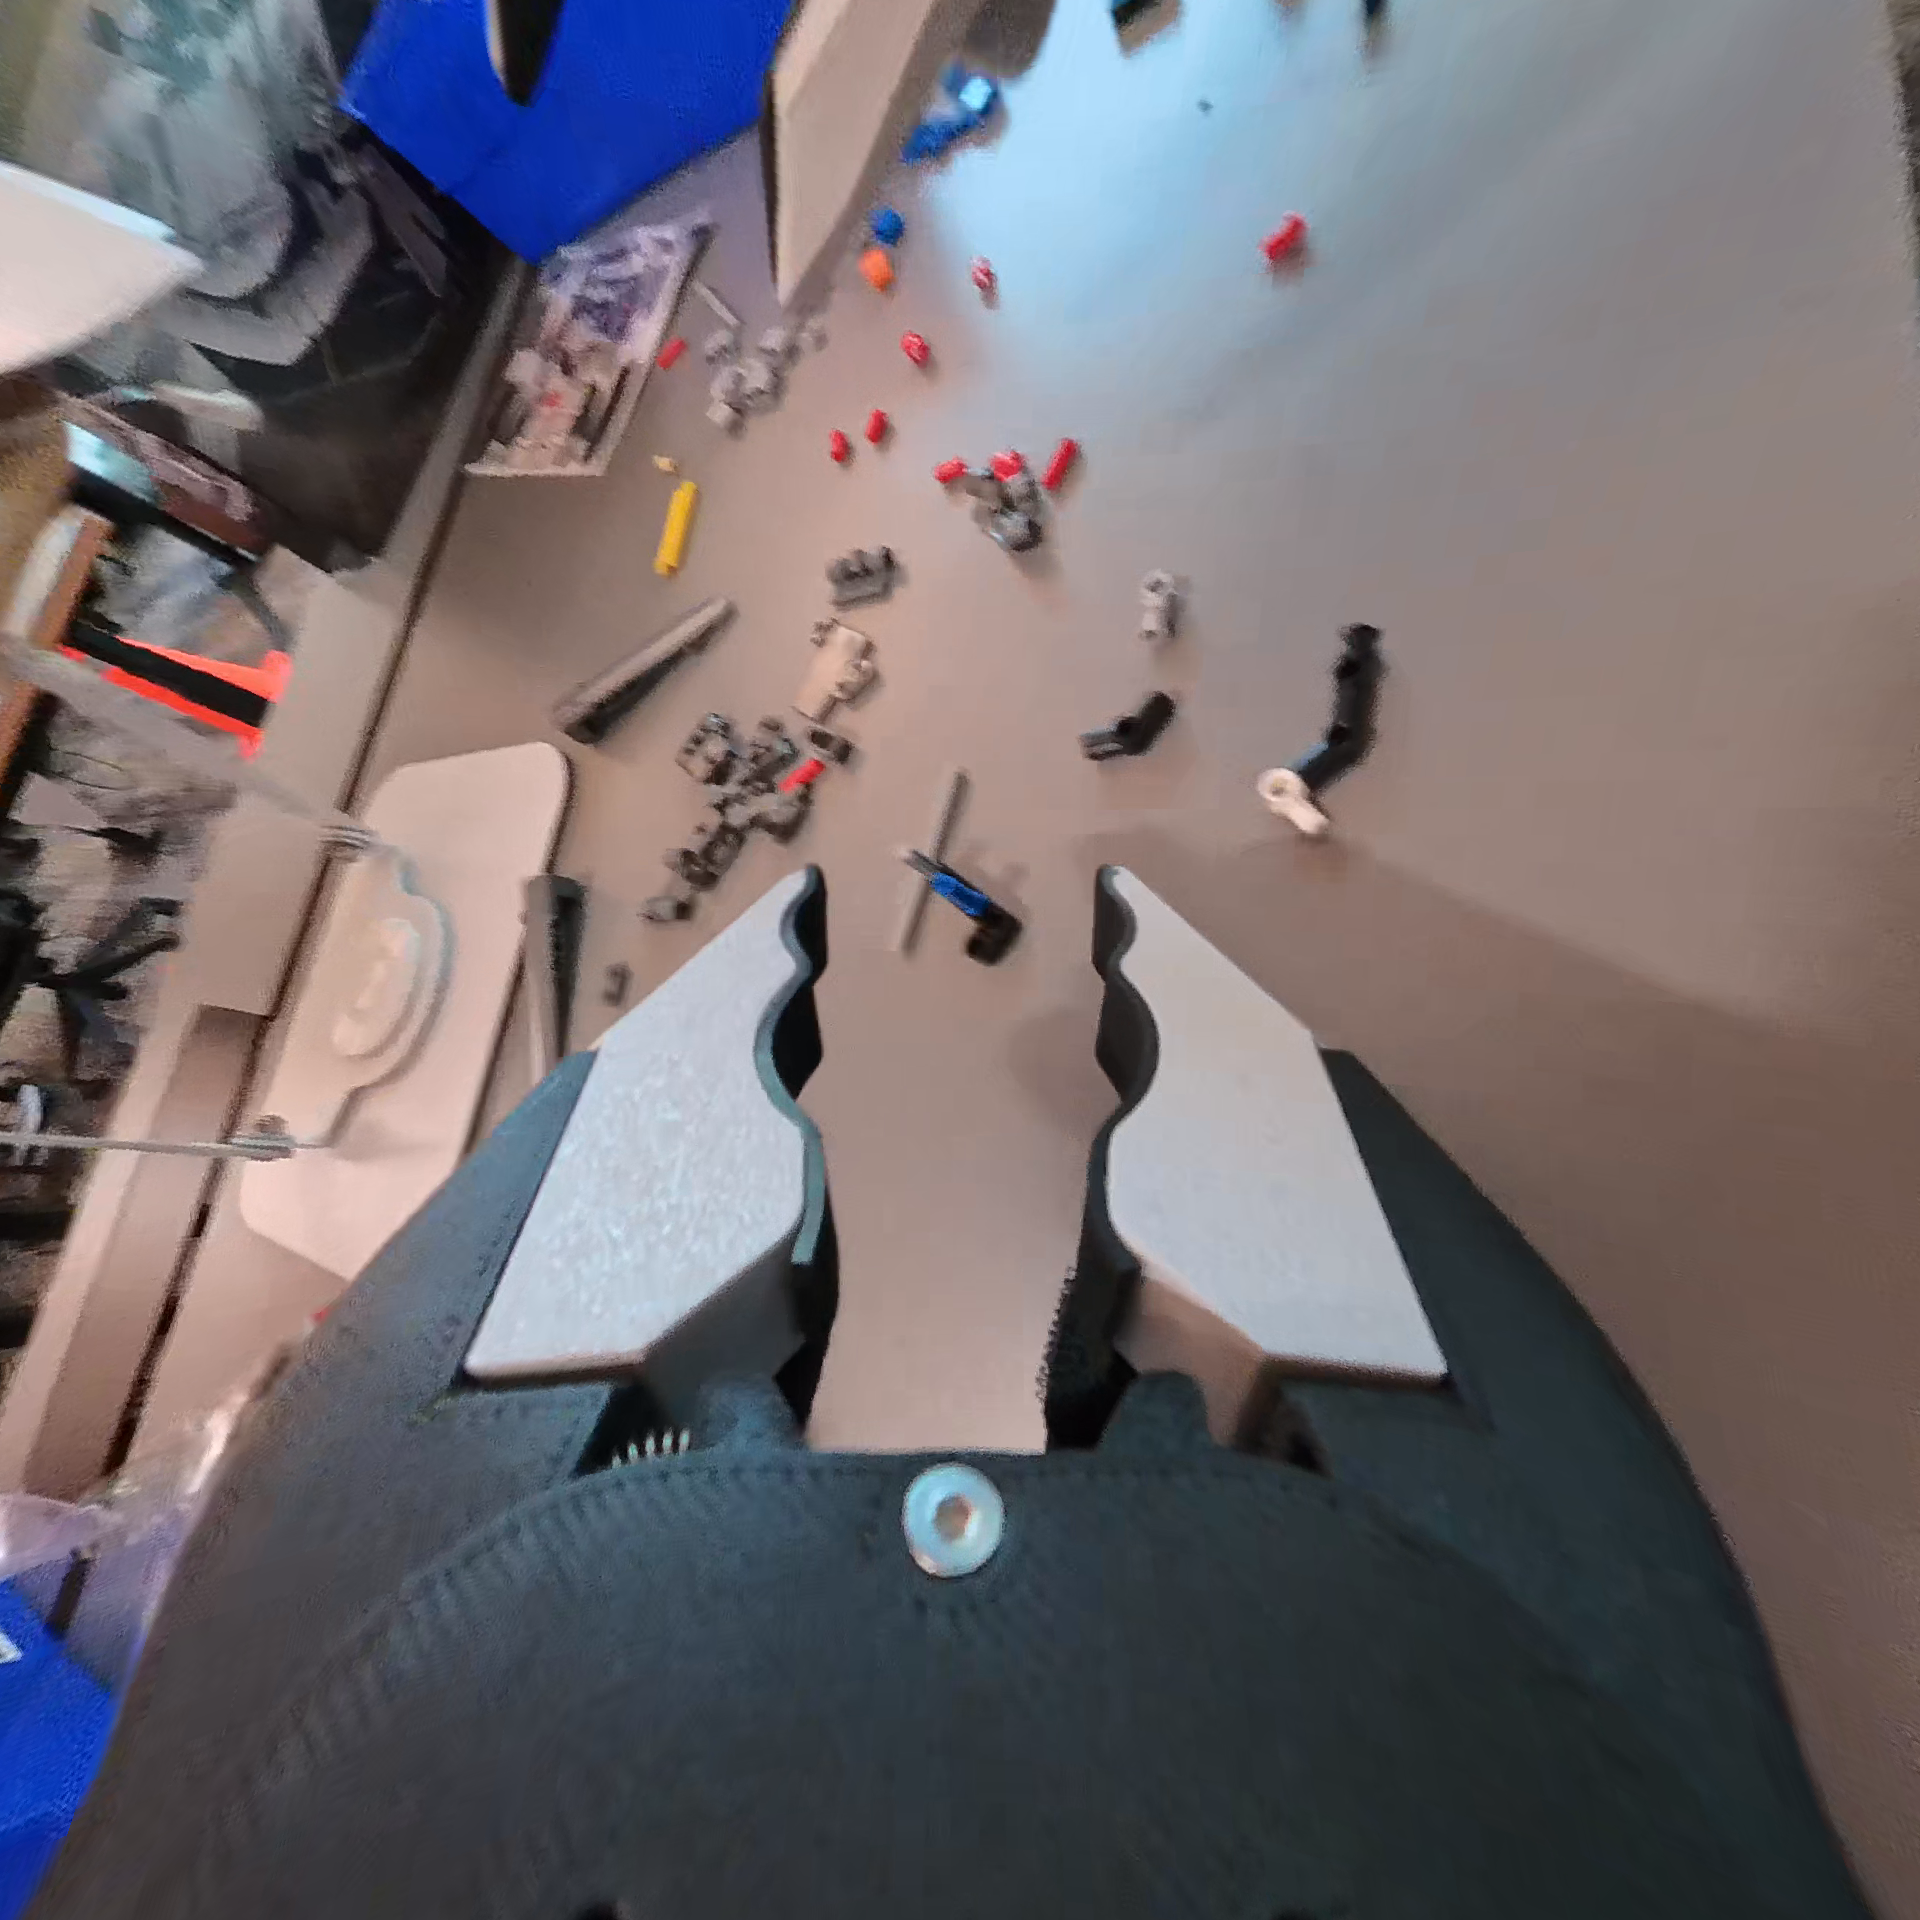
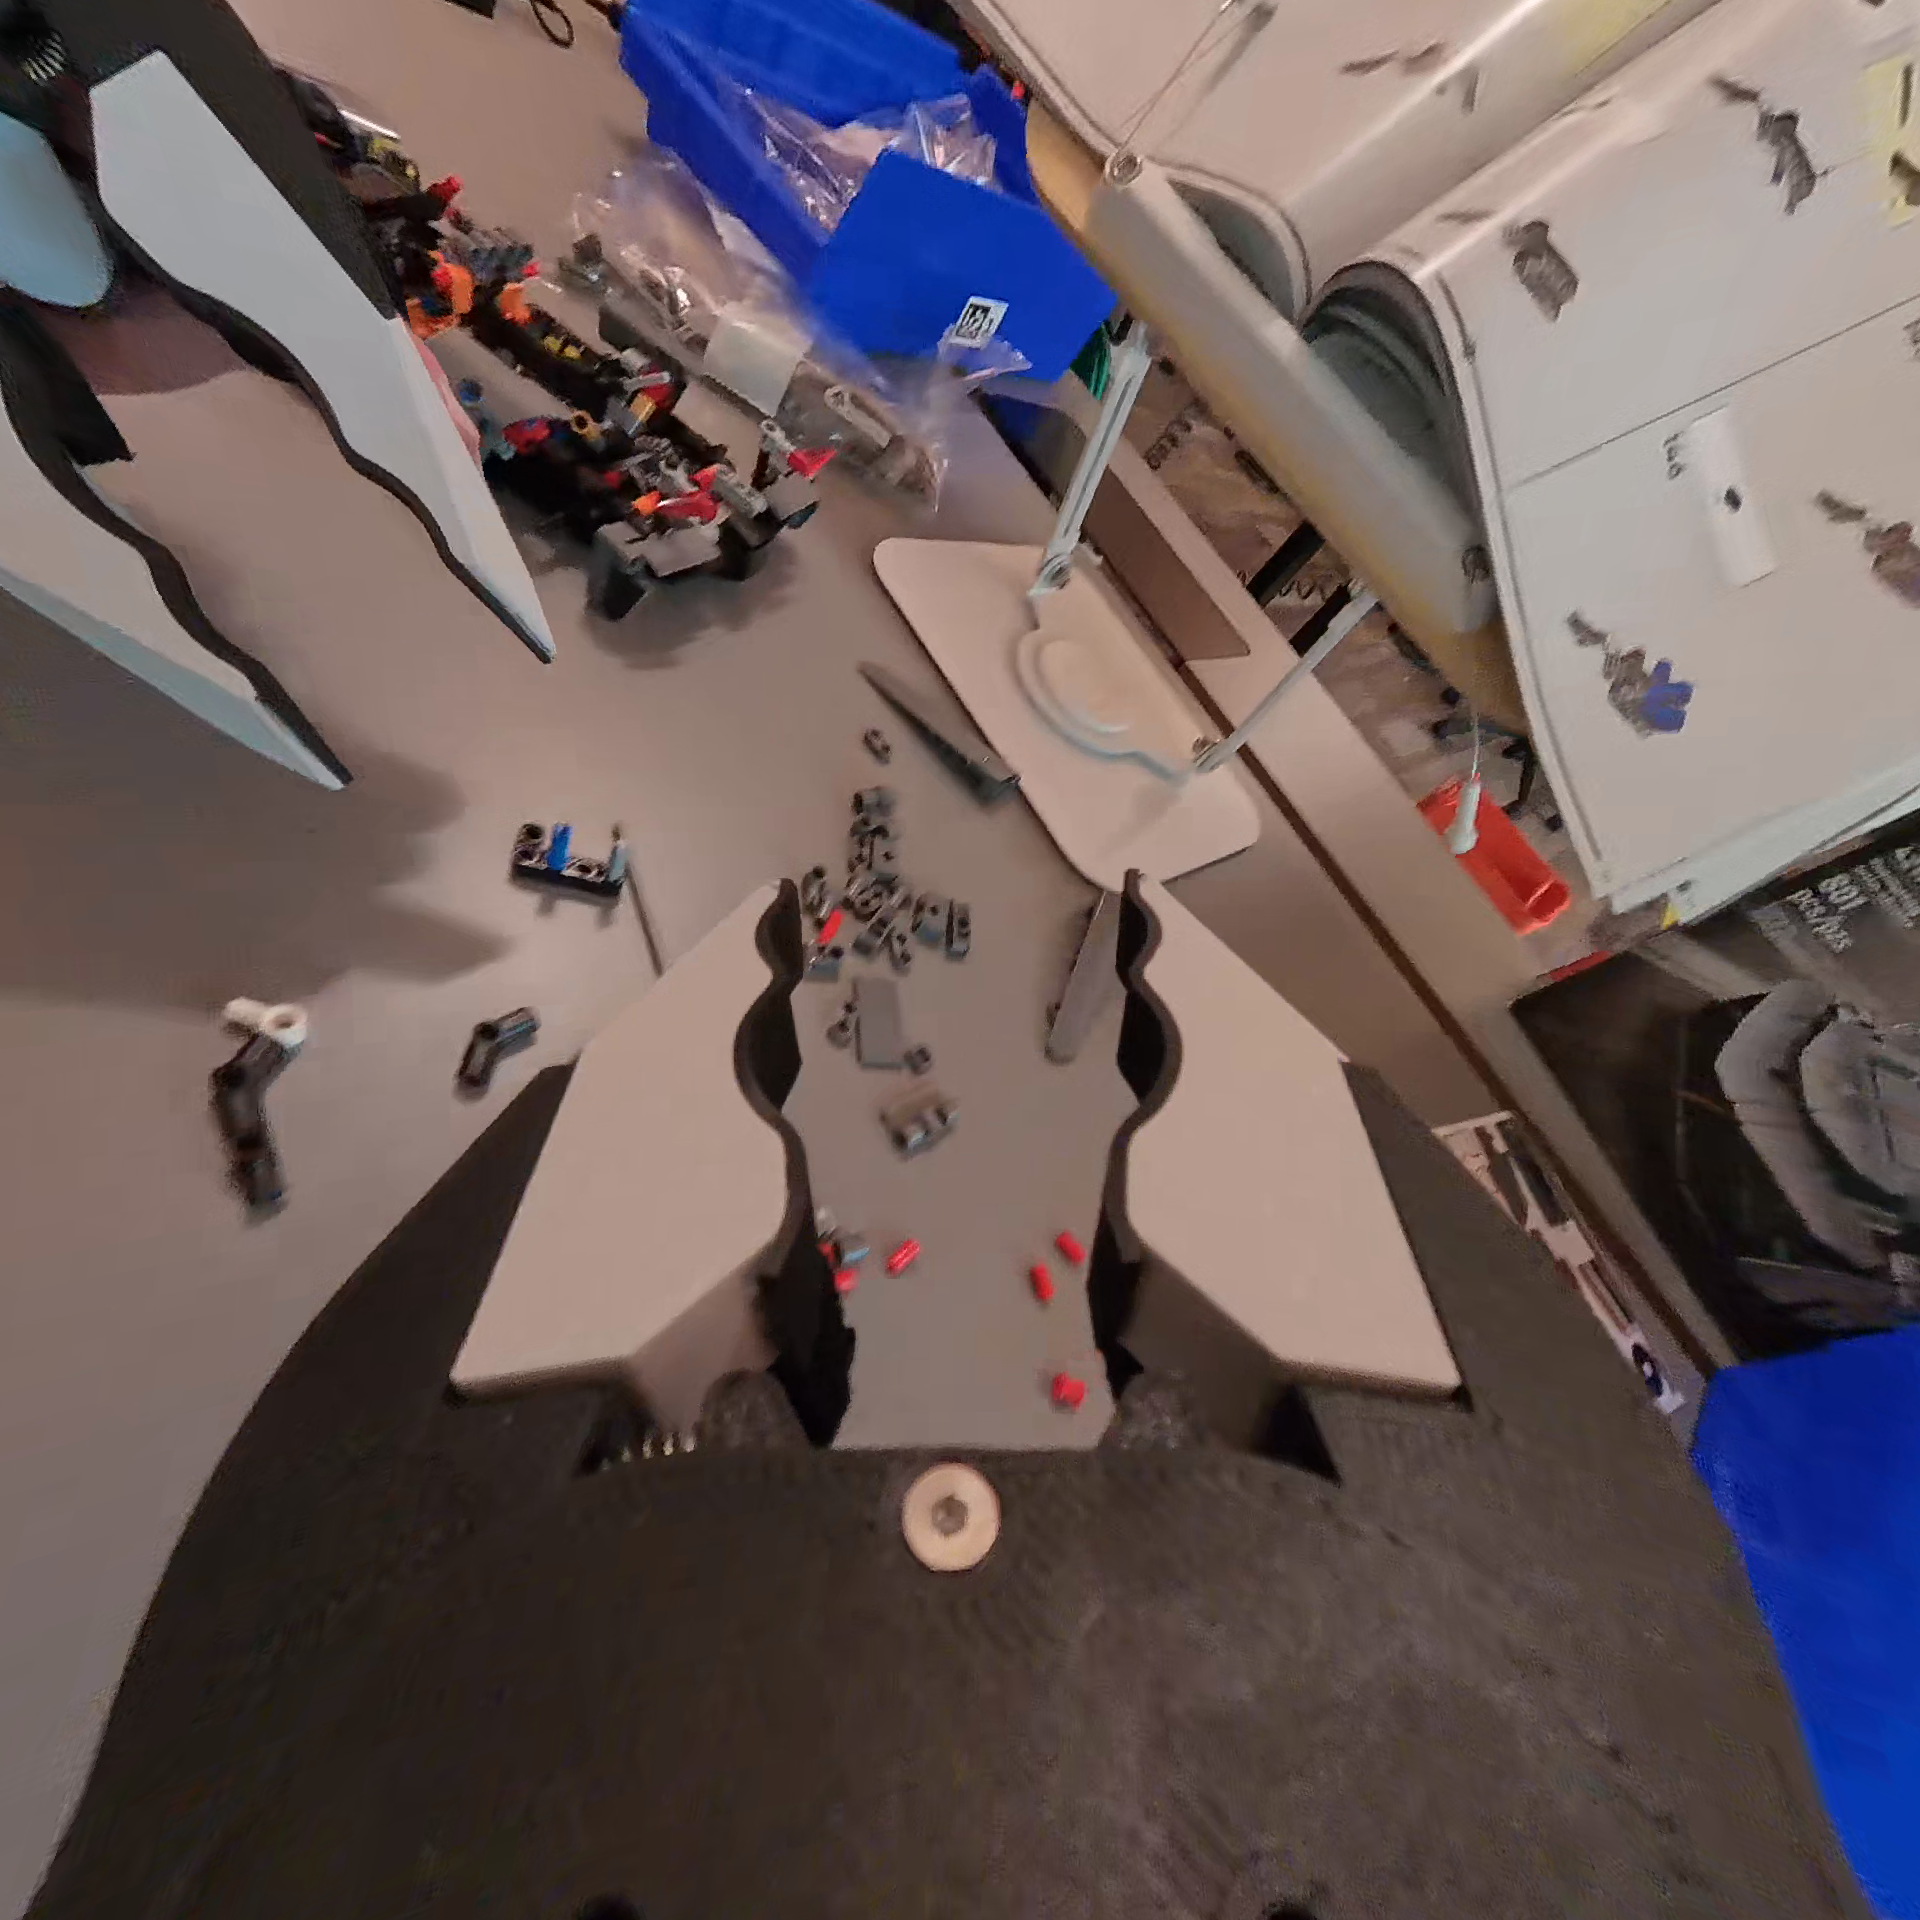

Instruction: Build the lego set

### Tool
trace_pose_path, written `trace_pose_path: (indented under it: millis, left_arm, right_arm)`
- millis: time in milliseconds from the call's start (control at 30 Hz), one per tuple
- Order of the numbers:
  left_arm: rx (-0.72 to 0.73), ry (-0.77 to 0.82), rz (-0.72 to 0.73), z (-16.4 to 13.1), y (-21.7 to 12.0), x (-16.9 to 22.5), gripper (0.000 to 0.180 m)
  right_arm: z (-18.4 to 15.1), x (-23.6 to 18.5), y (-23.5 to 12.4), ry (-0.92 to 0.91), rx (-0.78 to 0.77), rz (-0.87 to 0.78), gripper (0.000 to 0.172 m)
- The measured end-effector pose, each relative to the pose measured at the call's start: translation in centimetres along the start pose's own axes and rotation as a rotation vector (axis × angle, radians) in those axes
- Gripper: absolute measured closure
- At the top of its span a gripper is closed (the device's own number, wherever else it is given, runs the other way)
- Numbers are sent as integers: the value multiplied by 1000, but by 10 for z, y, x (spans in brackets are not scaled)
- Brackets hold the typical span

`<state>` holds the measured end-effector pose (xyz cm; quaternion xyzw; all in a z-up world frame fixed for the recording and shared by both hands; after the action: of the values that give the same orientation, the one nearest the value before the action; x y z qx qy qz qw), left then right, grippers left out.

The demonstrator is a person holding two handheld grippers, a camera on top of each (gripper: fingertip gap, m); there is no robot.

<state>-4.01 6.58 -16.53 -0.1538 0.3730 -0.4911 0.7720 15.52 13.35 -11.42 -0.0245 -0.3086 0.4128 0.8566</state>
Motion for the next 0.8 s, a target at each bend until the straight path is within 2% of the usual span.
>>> trace_pose_path:
  millis: [33, 67, 133, 200, 333, 433, 500, 633, 800]
  left_arm:
    - [28, 7, 14, 1, 0, -5, 134]
    - [46, -1, 4, 2, 2, -10, 138]
    - [85, -18, 4, 5, 6, -18, 145]
    - [82, 17, -3, 6, 11, -22, 139]
    - [130, 55, 111, 4, 20, -36, 141]
    - [187, 55, 211, -6, 28, -39, 142]
    - [160, 56, 182, -8, 33, -35, 139]
    - [160, 85, 229, -7, 34, -37, 141]
    - [157, 90, 272, -10, 33, -43, 144]
  right_arm:
    - [2, 2, 6, -8, 7, -4, 112]
    - [2, 3, 13, -15, 2, 2, 105]
    - [2, 1, 28, -42, -19, 27, 103]
    - [3, -2, 41, -89, -16, 31, 102]
    - [-3, -4, 61, -144, 41, -18, 100]
    - [-17, -10, 59, -171, 96, -27, 102]
    - [-23, -7, 53, -187, 104, -48, 103]
    - [-26, 9, 49, -51, 162, -38, 105]
    - [-32, 23, 45, -30, 149, -79, 108]
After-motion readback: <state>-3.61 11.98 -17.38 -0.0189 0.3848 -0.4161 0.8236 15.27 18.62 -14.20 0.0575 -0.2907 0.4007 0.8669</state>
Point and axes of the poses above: each gripper's, where its closed fingertips meet, y out along the fingers, z out of its top, x = y × z across the jaws, the point moved 8 cm from there along -y, back along the fingers, and after that the axes turned 7 degrees about -z, right-handed, at the moved point
